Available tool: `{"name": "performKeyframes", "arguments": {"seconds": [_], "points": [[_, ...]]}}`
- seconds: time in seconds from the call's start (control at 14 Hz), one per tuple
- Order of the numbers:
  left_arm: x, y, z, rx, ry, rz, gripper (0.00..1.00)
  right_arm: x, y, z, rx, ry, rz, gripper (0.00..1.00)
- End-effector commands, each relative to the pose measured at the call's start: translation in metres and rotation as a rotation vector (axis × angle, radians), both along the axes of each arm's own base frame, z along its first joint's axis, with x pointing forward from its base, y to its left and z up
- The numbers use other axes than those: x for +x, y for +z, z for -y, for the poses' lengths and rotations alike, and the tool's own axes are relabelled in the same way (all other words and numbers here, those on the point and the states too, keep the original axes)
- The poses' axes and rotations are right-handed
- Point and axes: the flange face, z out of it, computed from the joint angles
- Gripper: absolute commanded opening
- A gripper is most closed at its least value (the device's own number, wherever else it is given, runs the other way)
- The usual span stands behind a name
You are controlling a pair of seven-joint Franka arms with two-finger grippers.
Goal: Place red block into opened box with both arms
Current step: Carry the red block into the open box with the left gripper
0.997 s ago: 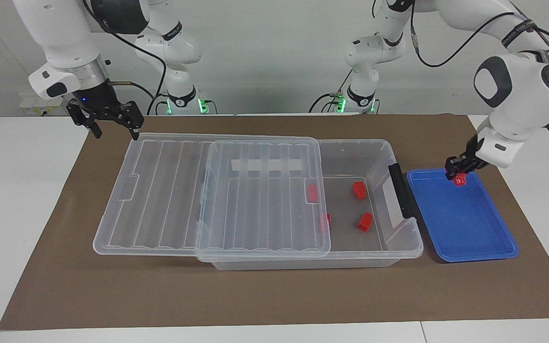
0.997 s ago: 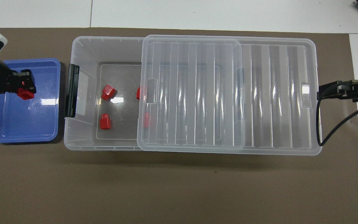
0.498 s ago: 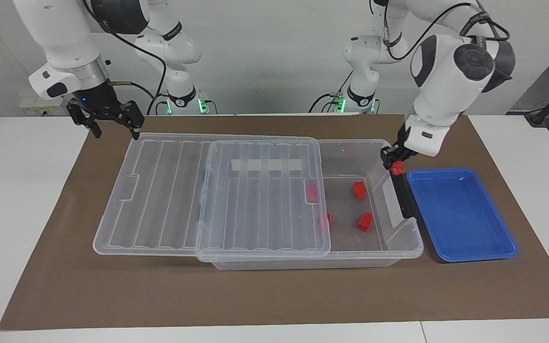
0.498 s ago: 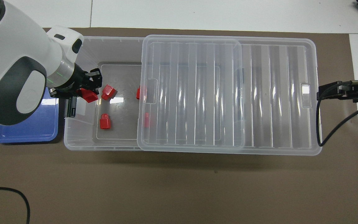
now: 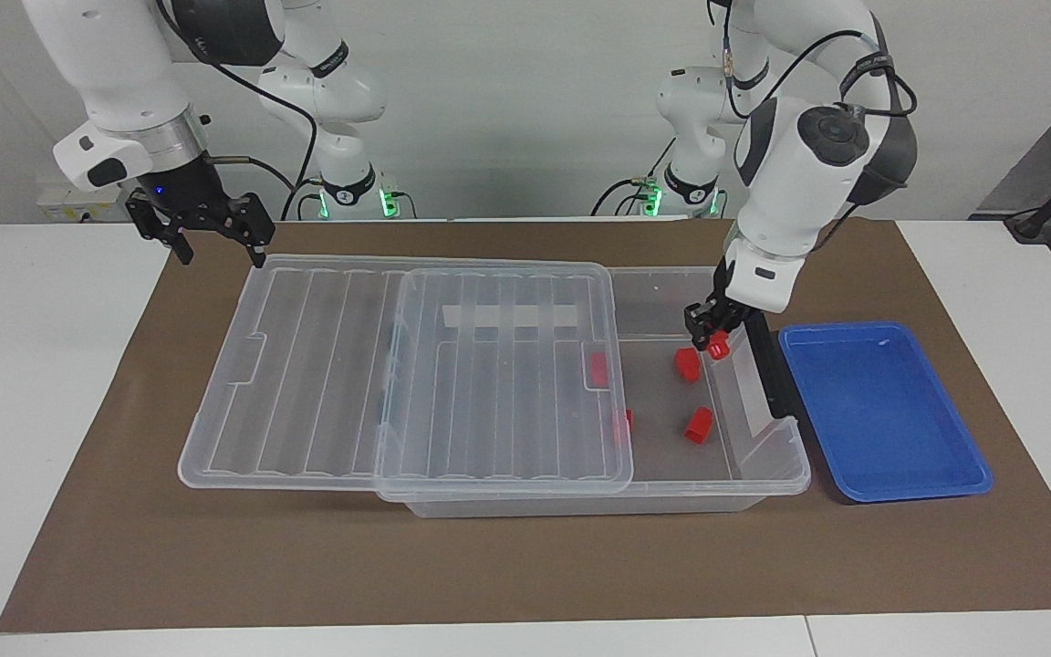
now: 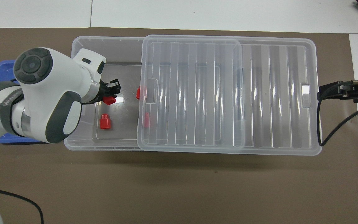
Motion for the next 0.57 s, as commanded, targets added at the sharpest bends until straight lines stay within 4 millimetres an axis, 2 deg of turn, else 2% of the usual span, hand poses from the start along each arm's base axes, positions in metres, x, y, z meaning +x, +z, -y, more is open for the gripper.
{"name": "performKeyframes", "arguments": {"seconds": [0.0, 0.14, 0.36, 0.5], "points": [[-0.024, -0.027, 0.008, -0.012, 0.002, 0.030, 0.00, -0.003, 0.000, 0.003, 0.012, -0.028, -0.007, 1.00], [-0.027, -0.054, 0.006, -0.020, 0.006, 0.048, 0.00, -0.003, 0.000, 0.004, 0.012, -0.030, 0.000, 1.00], [-0.027, -0.080, 0.019, -0.024, -0.009, 0.044, 0.00, -0.002, -0.001, 0.005, 0.012, -0.033, 0.000, 1.00], [-0.024, -0.101, 0.021, -0.020, -0.014, 0.038, 0.00, -0.003, -0.001, 0.010, 0.011, -0.042, 0.000, 1.00]]}}
